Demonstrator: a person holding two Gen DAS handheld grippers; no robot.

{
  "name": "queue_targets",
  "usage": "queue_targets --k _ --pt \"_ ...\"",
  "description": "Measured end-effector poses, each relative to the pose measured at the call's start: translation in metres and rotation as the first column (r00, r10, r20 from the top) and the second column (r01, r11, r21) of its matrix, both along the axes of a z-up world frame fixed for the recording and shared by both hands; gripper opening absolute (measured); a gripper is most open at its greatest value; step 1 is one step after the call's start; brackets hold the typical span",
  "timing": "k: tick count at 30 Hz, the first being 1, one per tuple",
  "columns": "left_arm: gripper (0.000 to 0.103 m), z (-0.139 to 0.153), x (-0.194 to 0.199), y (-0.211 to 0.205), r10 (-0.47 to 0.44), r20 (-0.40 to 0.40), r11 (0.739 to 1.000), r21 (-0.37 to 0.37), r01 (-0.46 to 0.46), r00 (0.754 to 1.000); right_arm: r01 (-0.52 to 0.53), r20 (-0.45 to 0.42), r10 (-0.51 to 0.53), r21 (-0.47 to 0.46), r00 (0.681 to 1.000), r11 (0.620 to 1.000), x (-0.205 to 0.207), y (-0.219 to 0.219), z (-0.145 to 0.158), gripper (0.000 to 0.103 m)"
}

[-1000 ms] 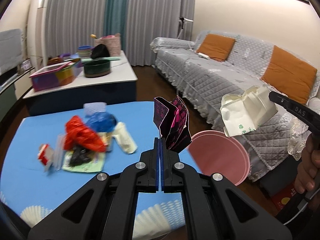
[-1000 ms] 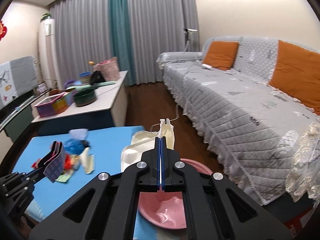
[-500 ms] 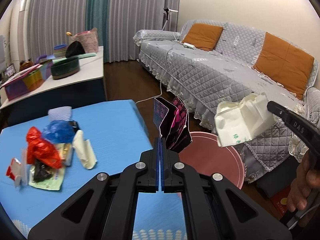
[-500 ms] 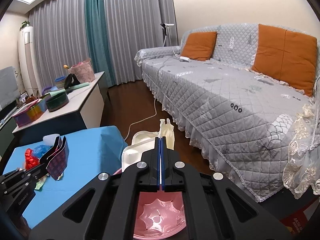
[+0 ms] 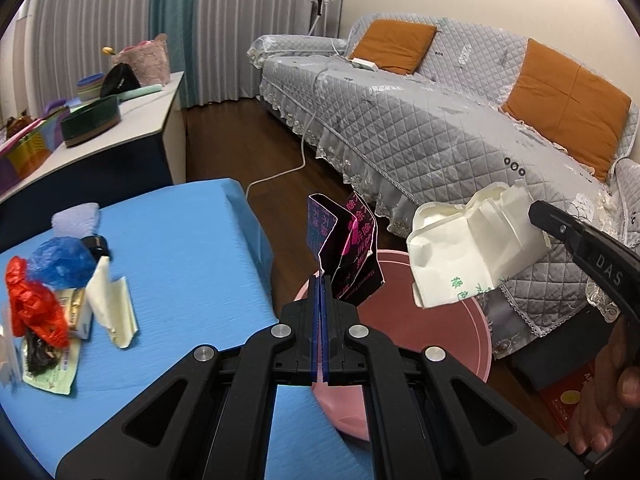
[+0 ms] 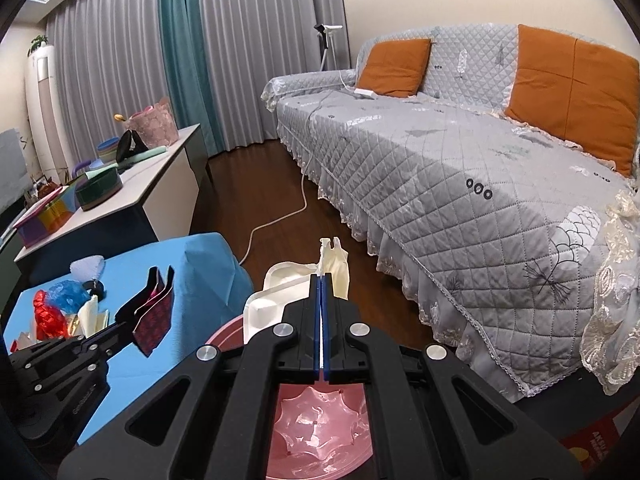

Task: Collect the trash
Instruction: 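Carry the wrapper and white paper bag over the pink bin with both tools, then open both tools to drop the wrapper and paper bag into the bin, then grasp the red-and-white paper box with the left tool while the right tool grasps the tissue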

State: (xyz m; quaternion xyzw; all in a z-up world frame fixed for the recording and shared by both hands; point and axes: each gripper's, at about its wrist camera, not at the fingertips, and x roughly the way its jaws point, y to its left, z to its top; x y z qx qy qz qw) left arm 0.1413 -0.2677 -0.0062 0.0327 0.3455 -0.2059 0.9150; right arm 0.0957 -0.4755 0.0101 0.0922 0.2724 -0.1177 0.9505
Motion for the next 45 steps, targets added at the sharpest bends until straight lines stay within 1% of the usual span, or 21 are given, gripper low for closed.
queue_targets --k 12,21,24,25,26,27,28,29,30,31,36,37,38,39,40,41,42,45 --pt "0.000 -0.008 0.009 -0.009 -0.011 -0.016 1.000 0.003 0.011 1.000 0.002 -0.029 -0.002 -0.002 1.000 1.000 0.002 -0.005 -0.011 0.001" --pt "0.000 -0.005 0.010 -0.010 -0.011 -0.015 1.000 0.001 0.011 1.000 0.001 -0.030 -0.001 -0.002 1.000 1.000 0.002 -0.006 -0.012 0.001" --pt "0.001 -0.004 0.009 -0.009 -0.029 -0.021 1.000 -0.011 0.028 0.999 0.000 -0.034 0.000 -0.006 0.999 1.000 0.002 -0.006 -0.012 0.001" --pt "0.001 -0.003 0.009 -0.010 -0.036 -0.028 0.999 -0.011 0.036 0.999 -0.003 -0.038 0.002 -0.007 0.999 1.000 0.003 -0.006 -0.013 0.003" --pt "0.002 -0.002 0.009 -0.009 -0.038 -0.031 0.999 -0.011 0.037 0.999 -0.003 -0.044 0.002 -0.012 0.999 1.000 0.004 -0.005 -0.014 0.005" --pt "0.008 -0.001 0.009 -0.009 -0.038 -0.034 0.999 -0.007 0.038 0.999 0.004 -0.048 -0.005 -0.022 0.999 1.000 0.004 -0.004 -0.014 0.005" --pt "0.012 0.000 0.009 -0.008 -0.038 -0.034 0.999 -0.005 0.038 0.999 0.006 -0.048 -0.008 -0.026 0.999 1.000 0.005 -0.004 -0.014 0.015" --pt "0.018 0.002 0.008 -0.005 -0.035 -0.027 0.999 -0.001 0.035 0.999 0.015 -0.042 -0.016 -0.029 0.999 0.999 0.003 -0.004 -0.013 0.031" --pt "0.022 0.005 0.006 -0.002 -0.030 -0.015 1.000 0.002 0.030 0.999 0.022 -0.035 -0.023 -0.029 0.999 0.999 0.003 -0.005 -0.012 0.038" --pt "0.023 0.009 0.005 0.003 -0.027 -0.005 1.000 0.000 0.027 1.000 0.025 -0.030 -0.026 -0.029 0.999 0.999 0.002 -0.004 -0.011 0.042" --pt "0.023 0.029 -0.001 0.031 0.000 0.035 1.000 -0.011 0.001 0.999 0.014 -0.025 -0.015 -0.047 1.000 0.999 0.002 0.007 -0.005 0.044" --pt "0.023 0.034 -0.003 0.039 0.005 0.047 1.000 -0.013 -0.004 0.999 0.014 -0.024 -0.015 -0.055 1.000 0.998 0.001 0.010 -0.004 0.048" --pt "0.023 0.038 -0.004 0.044 0.009 0.056 1.000 -0.013 -0.009 0.998 0.012 -0.020 -0.014 -0.066 1.000 0.998 0.000 0.014 -0.002 0.059" --pt "0.023 0.044 -0.006 0.053 0.016 0.069 1.000 -0.013 -0.015 0.998 0.006 -0.017 -0.007 -0.070 1.000 0.998 0.000 0.018 -0.001 0.065" --pt "0.023 0.050 -0.007 0.061 0.022 0.080 1.000 -0.013 -0.021 0.997 -0.003 -0.017 0.001 -0.070 1.000 0.998 0.000 0.021 0.001 0.081" --pt "0.024 0.053 -0.008 0.067 0.025 0.087 1.000 -0.013 -0.024 0.996 -0.010 -0.019 0.009 -0.070 1.000 0.998 0.000 0.025 0.003 0.095" --pt "0.024 0.057 -0.010 0.075 0.032 0.099 0.999 -0.012 -0.031 0.995 -0.012 -0.021 0.010 -0.069 1.000 0.998 -0.001 0.029 0.004 0.098" --pt "0.026 0.069 -0.017 0.099 0.054 0.127 0.999 -0.009 -0.053 0.990 -0.020 -0.025 0.019 -0.051 1.000 0.998 -0.003 0.039 0.009 0.098"
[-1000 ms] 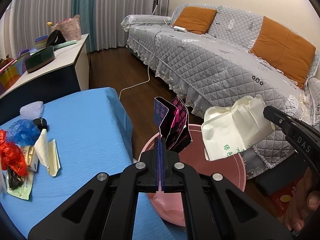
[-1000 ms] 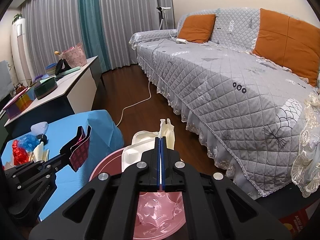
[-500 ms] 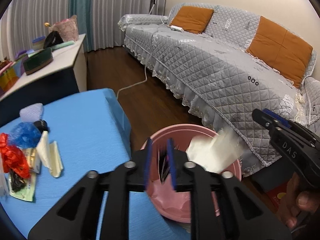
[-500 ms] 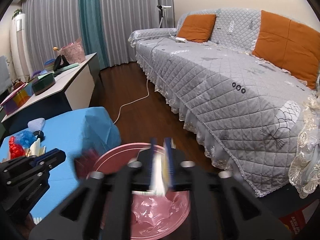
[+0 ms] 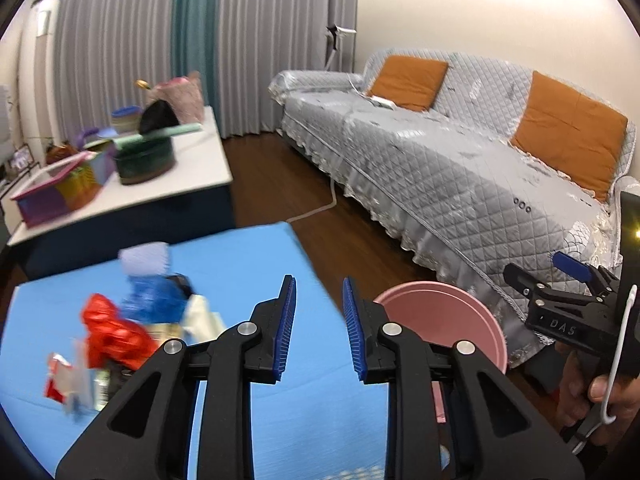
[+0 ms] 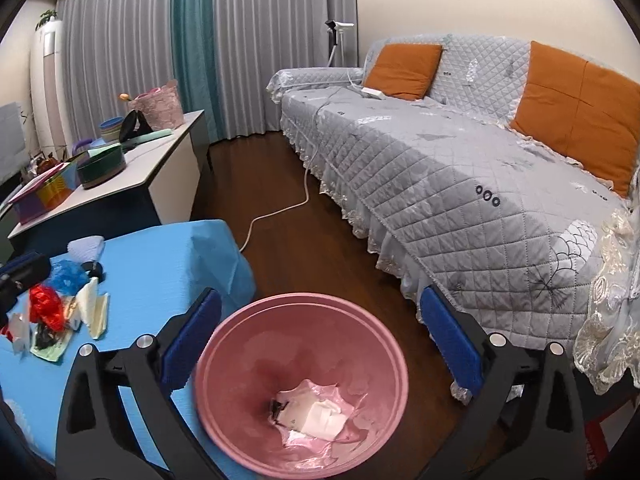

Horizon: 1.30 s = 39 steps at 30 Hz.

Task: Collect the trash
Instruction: 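Grasp the red-and-white paper box with the left tool while the right tool grasps the tissue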

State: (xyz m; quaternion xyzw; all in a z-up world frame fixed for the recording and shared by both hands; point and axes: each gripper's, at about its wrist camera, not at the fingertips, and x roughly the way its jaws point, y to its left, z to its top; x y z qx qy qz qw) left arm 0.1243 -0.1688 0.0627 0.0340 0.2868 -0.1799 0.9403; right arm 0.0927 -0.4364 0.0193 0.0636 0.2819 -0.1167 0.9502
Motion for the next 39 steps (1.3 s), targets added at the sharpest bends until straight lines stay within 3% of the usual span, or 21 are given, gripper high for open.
queue_targets --k 6,12,17,22,28,32,39 --pt "0.031 0.018 -0.016 0.052 0.054 0.041 0.998 -0.011 -0.054 0.998 -0.015 -0.006 0.015 0.002 1.000 1.000 -0.001 0.026 0.013 0.098" --pt "0.032 0.025 -0.027 0.104 0.108 0.066 0.994 0.001 -0.108 0.992 -0.074 0.057 0.073 0.018 0.996 0.997 -0.013 0.049 0.025 0.096" --pt "0.032 0.024 -0.029 0.162 0.196 0.067 0.981 -0.012 -0.196 0.978 -0.133 0.075 0.132 0.010 0.988 0.991 -0.014 0.078 0.033 0.078" --pt "0.032 0.008 -0.029 0.213 0.314 0.024 0.948 -0.050 -0.313 0.949 -0.192 0.102 0.192 -0.007 0.976 0.981 -0.012 0.116 0.036 0.065" --pt "0.032 -0.014 -0.029 0.253 0.401 -0.033 0.913 -0.067 -0.403 0.915 -0.256 0.109 0.254 0.004 0.961 0.967 0.005 0.157 0.034 0.050" --pt "0.032 -0.020 -0.027 0.269 0.437 -0.028 0.898 -0.048 -0.438 0.899 -0.285 0.114 0.282 0.018 0.953 0.958 0.019 0.179 0.034 0.038" --pt "0.033 -0.036 -0.023 0.293 0.483 -0.077 0.872 -0.047 -0.487 0.872 -0.350 0.088 0.348 0.003 0.933 0.937 0.045 0.218 0.023 0.038"
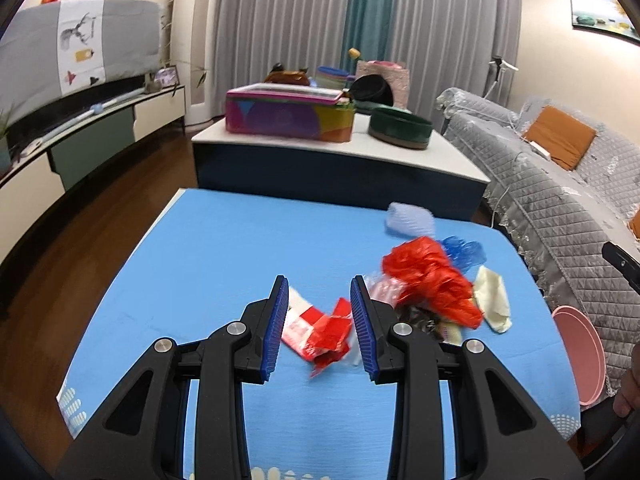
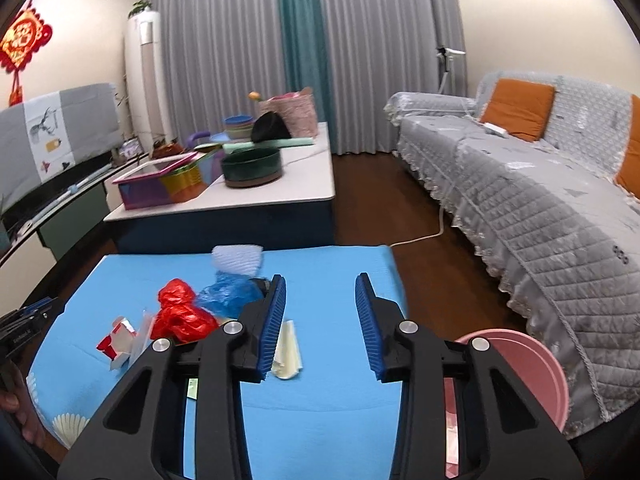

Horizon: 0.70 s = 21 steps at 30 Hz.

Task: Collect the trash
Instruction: 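Grasp the red-and-white paper box with the left tool while the right tool grasps the tissue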

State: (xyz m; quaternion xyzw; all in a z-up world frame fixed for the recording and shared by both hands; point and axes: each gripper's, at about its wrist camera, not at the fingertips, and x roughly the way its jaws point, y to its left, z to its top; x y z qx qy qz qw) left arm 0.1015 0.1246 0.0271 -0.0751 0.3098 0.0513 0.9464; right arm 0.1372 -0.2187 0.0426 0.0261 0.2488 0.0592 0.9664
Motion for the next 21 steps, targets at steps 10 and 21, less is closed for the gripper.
queue_targets --k 10,21 --pt "0.033 -0.029 0.020 -0.003 -0.043 -0.097 0.999 -0.027 0.040 0.994 -0.055 -0.109 0.052 -0.024 0.993 0.998 0.038 0.019 -0.040 0.042" --pt "0.033 -0.055 0.047 -0.021 -0.074 -0.181 0.997 -0.020 0.072 0.981 -0.054 -0.230 0.063 0.043 0.971 0.998 0.075 0.020 -0.086 0.048"
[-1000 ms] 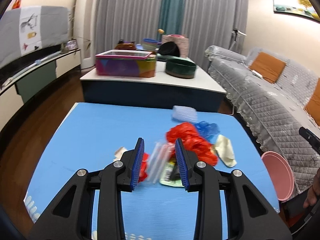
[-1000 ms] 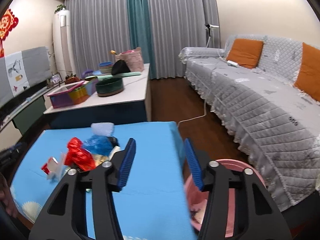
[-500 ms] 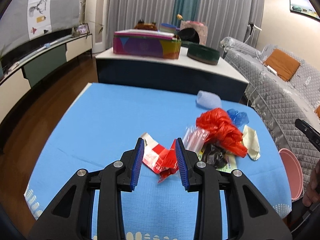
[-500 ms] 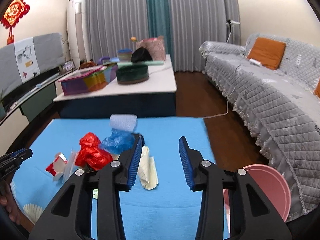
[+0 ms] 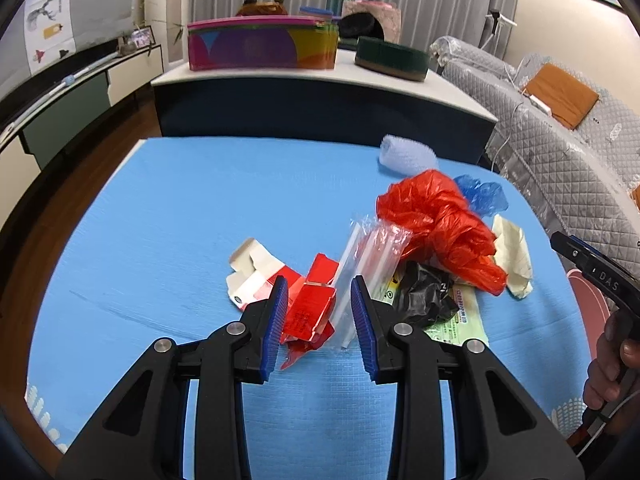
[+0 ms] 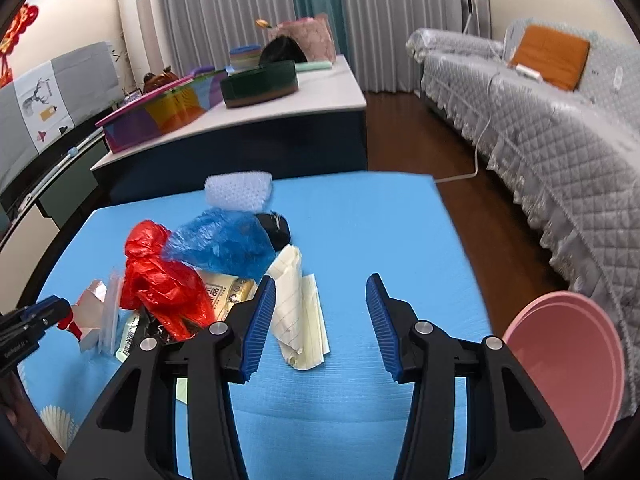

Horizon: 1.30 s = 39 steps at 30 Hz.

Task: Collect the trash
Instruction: 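Grasp the red-and-white paper box with the left tool while the right tool grasps the tissue, then carry the paper box and tissue over the pink bin with both tools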

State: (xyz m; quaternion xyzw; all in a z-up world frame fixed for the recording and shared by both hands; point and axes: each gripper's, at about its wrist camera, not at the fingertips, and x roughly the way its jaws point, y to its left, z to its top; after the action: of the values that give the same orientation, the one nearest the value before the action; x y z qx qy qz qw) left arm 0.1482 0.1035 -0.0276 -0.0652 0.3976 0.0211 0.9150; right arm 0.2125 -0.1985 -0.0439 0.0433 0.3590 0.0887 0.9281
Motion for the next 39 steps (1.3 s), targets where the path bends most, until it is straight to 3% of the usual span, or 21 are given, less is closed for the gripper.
queue_targets --k 8,15,18,20,22,26,29,39 --pt "0.033 -0.012 0.012 0.000 0.015 -0.043 1.000 0.002 -0.015 0.999 -0.078 -0.055 0.077 -0.012 0.996 0.997 0.011 0.018 -0.015 0.048" --pt "0.030 -0.012 0.015 -0.002 0.022 -0.051 1.000 0.022 -0.021 0.998 -0.088 -0.099 0.083 -0.043 0.992 0.995 0.014 0.023 -0.024 0.047" --pt "0.021 -0.011 0.014 -0.001 0.026 -0.049 0.999 0.032 -0.024 0.998 -0.097 -0.107 0.092 -0.048 0.990 0.994 0.014 0.023 -0.025 0.039" --pt "0.017 -0.011 0.014 -0.001 0.033 -0.048 0.999 0.040 -0.031 0.998 -0.107 -0.115 0.099 -0.062 0.988 0.992 0.014 0.026 -0.026 0.021" --pt "0.015 -0.009 0.012 0.002 0.043 -0.042 0.998 0.046 -0.041 0.998 -0.118 -0.119 0.110 -0.062 0.987 0.991 0.013 0.027 -0.027 0.012" --pt "0.014 -0.005 0.010 0.005 0.056 -0.024 0.997 0.059 -0.054 0.998 -0.128 -0.106 0.120 -0.077 0.987 0.989 0.009 0.029 -0.024 0.008" --pt "0.006 0.002 0.007 0.005 0.064 0.005 0.995 0.079 -0.064 0.998 -0.125 -0.090 0.118 -0.078 0.989 0.989 0.006 0.028 -0.019 0.007" --pt "0.005 0.018 -0.002 0.003 0.066 0.064 0.994 0.086 -0.072 0.996 -0.106 -0.011 0.105 -0.082 0.994 0.991 -0.014 0.016 0.006 0.007"
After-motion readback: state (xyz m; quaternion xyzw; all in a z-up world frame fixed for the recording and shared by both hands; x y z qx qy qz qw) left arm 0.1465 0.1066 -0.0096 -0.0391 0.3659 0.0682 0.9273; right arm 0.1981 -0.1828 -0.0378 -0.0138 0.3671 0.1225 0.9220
